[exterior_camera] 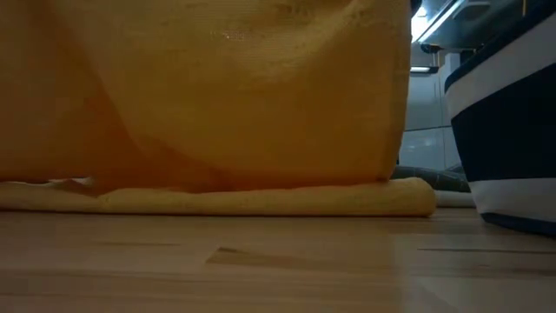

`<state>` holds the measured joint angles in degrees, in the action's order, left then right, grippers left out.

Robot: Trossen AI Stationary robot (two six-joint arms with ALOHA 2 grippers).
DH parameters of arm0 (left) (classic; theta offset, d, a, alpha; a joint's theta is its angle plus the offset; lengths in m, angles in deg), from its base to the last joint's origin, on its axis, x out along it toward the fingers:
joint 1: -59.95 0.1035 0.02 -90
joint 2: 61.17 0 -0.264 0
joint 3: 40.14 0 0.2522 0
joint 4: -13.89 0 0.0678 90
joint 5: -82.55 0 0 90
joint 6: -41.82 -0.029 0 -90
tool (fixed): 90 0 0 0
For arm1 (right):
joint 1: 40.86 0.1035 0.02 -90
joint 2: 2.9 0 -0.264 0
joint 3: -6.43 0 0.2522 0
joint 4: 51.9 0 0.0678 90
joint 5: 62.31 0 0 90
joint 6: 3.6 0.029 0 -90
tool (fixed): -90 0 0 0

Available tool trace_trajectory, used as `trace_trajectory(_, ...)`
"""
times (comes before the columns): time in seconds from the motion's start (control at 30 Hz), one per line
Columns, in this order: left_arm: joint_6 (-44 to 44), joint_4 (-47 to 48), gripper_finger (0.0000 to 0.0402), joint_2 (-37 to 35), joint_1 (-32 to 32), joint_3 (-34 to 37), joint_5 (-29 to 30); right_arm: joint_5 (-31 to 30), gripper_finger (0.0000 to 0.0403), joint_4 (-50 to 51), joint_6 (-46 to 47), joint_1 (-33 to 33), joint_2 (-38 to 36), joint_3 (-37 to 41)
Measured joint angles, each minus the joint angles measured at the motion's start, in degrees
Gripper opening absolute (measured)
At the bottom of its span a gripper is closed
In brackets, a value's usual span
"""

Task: Fold towel
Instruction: Fold yellow towel

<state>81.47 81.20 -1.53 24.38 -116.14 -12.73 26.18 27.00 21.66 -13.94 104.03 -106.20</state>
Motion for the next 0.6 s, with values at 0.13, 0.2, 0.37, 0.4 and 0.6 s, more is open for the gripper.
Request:
trace_trajectory(0.13,-0.3,-0.1,0.0,1.5,-0.2,0.0,-0.2,2.4,0.0001,0.1,1.8,0.0,0.0,0.0)
trace_trajectory(0.2,-2.8,-0.1,0.0,2.8,-0.3,0.0,-0.4,3.1,0.0001,0.3,1.8,0.0,0.3,0.0)
trace_trajectory(0.37,-7.1,-0.5,0.0,6.7,-0.3,2.3,-0.8,4.4,0.0001,1.4,1.9,0.0,1.0,0.0)
trace_trajectory(0.4,-7.1,-0.7,0.0,7.3,-0.3,3.1,-0.8,4.7,0.0001,1.5,1.9,0.0,1.3,0.1)
trace_trajectory(0.6,-10.7,-1.5,0.0,8.4,-0.3,7.7,3.5,4.2,0.0001,0.5,1.5,0.0,1.4,3.9)
